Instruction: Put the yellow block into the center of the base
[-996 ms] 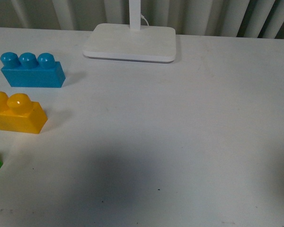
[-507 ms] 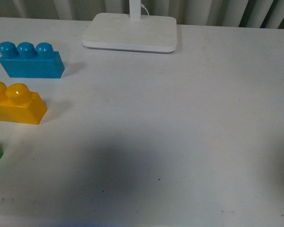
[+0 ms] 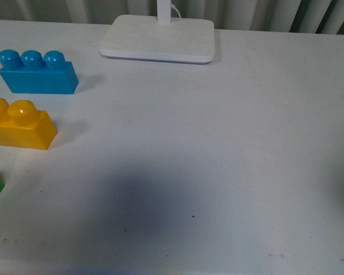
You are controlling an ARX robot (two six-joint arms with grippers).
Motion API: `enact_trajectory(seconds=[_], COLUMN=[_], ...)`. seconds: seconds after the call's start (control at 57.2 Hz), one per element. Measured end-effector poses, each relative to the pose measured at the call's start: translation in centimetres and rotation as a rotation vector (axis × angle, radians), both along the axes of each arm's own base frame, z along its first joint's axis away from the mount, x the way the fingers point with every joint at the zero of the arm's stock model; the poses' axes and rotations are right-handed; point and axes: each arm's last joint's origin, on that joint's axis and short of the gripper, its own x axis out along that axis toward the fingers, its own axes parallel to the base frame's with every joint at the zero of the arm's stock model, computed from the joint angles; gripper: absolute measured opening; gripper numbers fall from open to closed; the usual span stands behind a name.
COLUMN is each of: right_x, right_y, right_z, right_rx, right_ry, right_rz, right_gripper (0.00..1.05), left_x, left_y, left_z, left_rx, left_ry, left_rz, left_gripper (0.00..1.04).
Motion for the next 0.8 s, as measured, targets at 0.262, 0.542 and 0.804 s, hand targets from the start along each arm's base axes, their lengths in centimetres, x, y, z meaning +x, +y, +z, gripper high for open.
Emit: enact_trajectory(seconds=[0.262,0.542,0.804], right_x=[6.9,11.6,13.3], right_y=[-5.2,-9.0,-11.3], right_z=[-0.3,-2.8,-3.9], right_rx=[-0.038,-0.089,-0.073], right_ry=[0.291,0.451,0.512], right_rz=[-0.029,-0.034,-0.038], right_gripper=[0.96,0.96,0.96], left_x=[0.0,0.0,0.0], left_y=[0.0,0.0,0.0], left_z=[0.0,0.0,0.0], left_rx=[0.000,0.000,0.000], left_ry=[0.000,0.000,0.000], left_rz=[0.000,0.000,0.000], left_gripper=[0.98,0.98,0.98])
